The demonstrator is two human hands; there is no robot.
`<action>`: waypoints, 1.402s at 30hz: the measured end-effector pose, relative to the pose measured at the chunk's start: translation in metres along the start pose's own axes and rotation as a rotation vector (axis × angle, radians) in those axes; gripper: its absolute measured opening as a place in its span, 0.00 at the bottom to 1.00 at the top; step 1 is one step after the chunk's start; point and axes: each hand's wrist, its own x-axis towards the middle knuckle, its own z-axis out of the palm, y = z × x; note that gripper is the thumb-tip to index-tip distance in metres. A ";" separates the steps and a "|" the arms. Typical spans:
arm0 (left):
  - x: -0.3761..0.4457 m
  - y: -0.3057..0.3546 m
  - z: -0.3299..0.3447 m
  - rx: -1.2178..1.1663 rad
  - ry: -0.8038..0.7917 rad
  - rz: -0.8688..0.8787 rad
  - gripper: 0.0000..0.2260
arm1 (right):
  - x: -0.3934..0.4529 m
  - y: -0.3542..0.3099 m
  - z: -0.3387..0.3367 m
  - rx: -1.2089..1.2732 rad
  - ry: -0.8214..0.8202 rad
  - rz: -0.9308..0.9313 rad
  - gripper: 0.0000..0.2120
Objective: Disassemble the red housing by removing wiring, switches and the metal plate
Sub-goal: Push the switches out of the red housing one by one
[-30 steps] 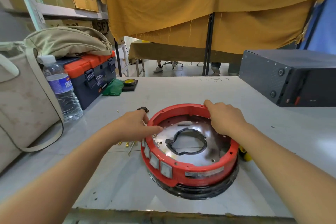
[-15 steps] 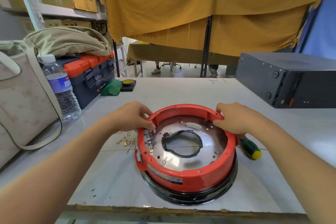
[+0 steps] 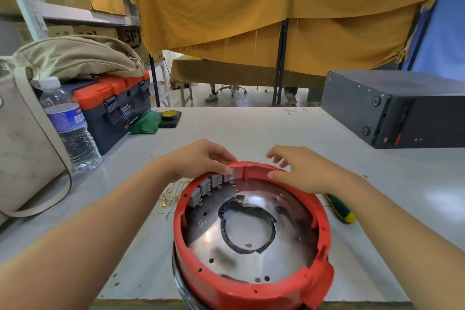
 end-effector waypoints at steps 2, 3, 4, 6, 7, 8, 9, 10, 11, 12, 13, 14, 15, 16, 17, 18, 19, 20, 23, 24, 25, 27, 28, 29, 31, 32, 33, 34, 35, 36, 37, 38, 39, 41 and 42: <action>0.005 0.005 0.006 0.008 -0.011 0.019 0.11 | 0.003 -0.004 0.006 0.041 0.001 -0.065 0.20; 0.007 0.007 0.009 0.026 -0.010 0.030 0.11 | 0.005 -0.005 0.010 0.042 0.019 -0.082 0.20; 0.010 0.009 0.011 0.040 -0.009 0.039 0.11 | 0.007 -0.007 0.013 0.038 0.043 -0.094 0.18; 0.013 0.011 0.017 0.052 -0.001 0.048 0.11 | 0.012 -0.008 0.018 -0.006 0.099 -0.102 0.14; 0.015 0.012 0.019 0.052 0.006 0.051 0.11 | 0.013 -0.009 0.020 -0.041 0.129 -0.094 0.12; 0.017 0.012 0.021 0.053 0.013 0.055 0.11 | 0.015 -0.008 0.021 -0.070 0.158 -0.081 0.11; 0.018 0.013 0.023 0.055 0.020 0.058 0.11 | 0.016 -0.008 0.022 -0.090 0.183 -0.070 0.10; 0.020 0.013 0.025 0.056 0.029 0.060 0.10 | 0.016 -0.007 0.022 -0.104 0.204 -0.062 0.10; 0.022 0.013 0.026 0.058 0.039 0.062 0.09 | 0.017 -0.006 0.023 -0.118 0.220 -0.056 0.11; 0.023 0.013 0.028 0.068 0.050 0.064 0.08 | 0.018 -0.006 0.023 -0.134 0.233 -0.050 0.11; 0.025 0.013 0.029 0.090 0.060 0.065 0.06 | 0.018 -0.005 0.024 -0.155 0.243 -0.042 0.11; 0.026 0.013 0.029 0.116 0.071 0.066 0.06 | 0.019 -0.004 0.026 -0.181 0.252 -0.035 0.10; 0.027 0.013 0.030 0.136 0.084 0.067 0.06 | 0.019 -0.003 0.027 -0.205 0.262 -0.029 0.10; 0.028 0.013 0.030 0.151 0.100 0.070 0.05 | 0.020 -0.002 0.028 -0.223 0.274 -0.022 0.10; 0.029 0.013 0.029 0.170 0.117 0.076 0.06 | 0.020 -0.001 0.029 -0.235 0.288 -0.015 0.09; 0.029 0.013 0.029 0.195 0.130 0.087 0.06 | 0.021 0.001 0.029 -0.243 0.303 -0.007 0.09; 0.030 0.014 0.028 0.219 0.137 0.099 0.06 | 0.021 0.002 0.029 -0.246 0.315 0.000 0.09; 0.030 0.014 0.029 0.237 0.142 0.111 0.07 | 0.021 0.002 0.028 -0.246 0.322 0.004 0.08; 0.033 0.017 0.032 0.267 0.164 0.135 0.09 | 0.023 0.003 0.028 -0.246 0.328 0.010 0.08; 0.034 0.017 0.033 0.280 0.173 0.144 0.10 | 0.024 0.003 0.028 -0.242 0.331 0.016 0.08; 0.036 0.017 0.033 0.295 0.181 0.151 0.11 | 0.026 0.004 0.029 -0.233 0.334 0.022 0.09; 0.038 0.016 0.034 0.317 0.194 0.164 0.13 | 0.028 0.006 0.029 -0.208 0.329 0.028 0.09; 0.039 0.015 0.035 0.327 0.197 0.170 0.14 | 0.030 0.007 0.029 -0.195 0.323 0.029 0.09; 0.041 0.015 0.035 0.342 0.198 0.177 0.13 | 0.031 0.008 0.030 -0.182 0.315 0.030 0.09; 0.043 0.016 0.036 0.393 0.199 0.194 0.12 | 0.034 0.010 0.029 -0.163 0.296 0.031 0.09; 0.045 0.017 0.036 0.423 0.201 0.202 0.12 | 0.036 0.011 0.028 -0.156 0.284 0.027 0.09; 0.047 0.017 0.036 0.447 0.206 0.208 0.11 | 0.037 0.012 0.028 -0.149 0.268 0.020 0.09; 0.049 0.017 0.036 0.463 0.211 0.213 0.11 | 0.038 0.012 0.027 -0.142 0.251 0.013 0.09; 0.051 0.018 0.036 0.472 0.216 0.214 0.10 | 0.039 0.013 0.025 -0.138 0.234 0.010 0.09; 0.053 0.018 0.036 0.479 0.221 0.214 0.09 | 0.040 0.013 0.024 -0.142 0.220 0.008 0.10; 0.055 0.018 0.036 0.489 0.224 0.215 0.08 | 0.042 0.013 0.023 -0.150 0.208 0.008 0.10; 0.057 0.018 0.037 0.497 0.227 0.219 0.07 | 0.043 0.014 0.021 -0.157 0.197 0.009 0.10; 0.059 0.019 0.037 0.496 0.229 0.225 0.07 | 0.044 0.014 0.019 -0.162 0.187 0.010 0.09; 0.063 0.020 0.037 0.461 0.223 0.228 0.05 | 0.049 0.014 0.016 -0.180 0.165 0.014 0.09; 0.065 0.020 0.037 0.435 0.213 0.227 0.04 | 0.051 0.014 0.014 -0.192 0.148 0.019 0.09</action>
